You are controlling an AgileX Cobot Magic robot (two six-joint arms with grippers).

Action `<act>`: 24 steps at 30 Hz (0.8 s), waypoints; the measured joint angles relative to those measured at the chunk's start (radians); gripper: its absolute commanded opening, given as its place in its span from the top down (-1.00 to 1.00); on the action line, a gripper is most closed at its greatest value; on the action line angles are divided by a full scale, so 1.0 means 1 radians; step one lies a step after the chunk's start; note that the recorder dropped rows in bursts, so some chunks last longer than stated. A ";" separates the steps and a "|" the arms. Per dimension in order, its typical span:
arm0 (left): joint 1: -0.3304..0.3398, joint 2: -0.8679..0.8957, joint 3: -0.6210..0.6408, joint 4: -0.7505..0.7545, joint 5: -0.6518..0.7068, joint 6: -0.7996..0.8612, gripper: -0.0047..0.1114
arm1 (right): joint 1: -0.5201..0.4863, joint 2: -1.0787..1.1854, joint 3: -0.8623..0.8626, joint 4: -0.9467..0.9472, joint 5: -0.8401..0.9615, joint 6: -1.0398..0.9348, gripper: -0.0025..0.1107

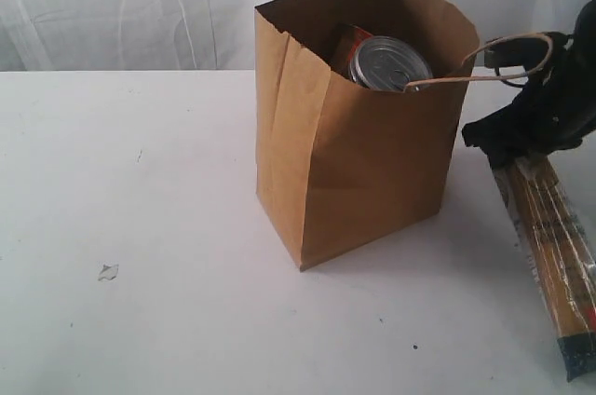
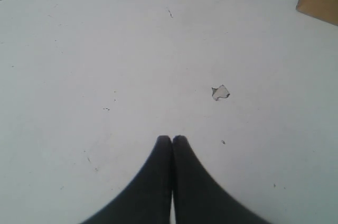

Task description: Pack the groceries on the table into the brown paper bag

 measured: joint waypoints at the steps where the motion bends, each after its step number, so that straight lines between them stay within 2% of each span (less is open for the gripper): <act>1: 0.000 0.000 0.000 0.000 0.000 0.000 0.92 | 0.000 -0.015 0.000 0.000 0.002 0.002 0.96; 24: 0.000 0.000 0.000 0.000 0.000 0.000 0.92 | -0.002 -0.408 0.000 0.002 -0.001 0.006 0.96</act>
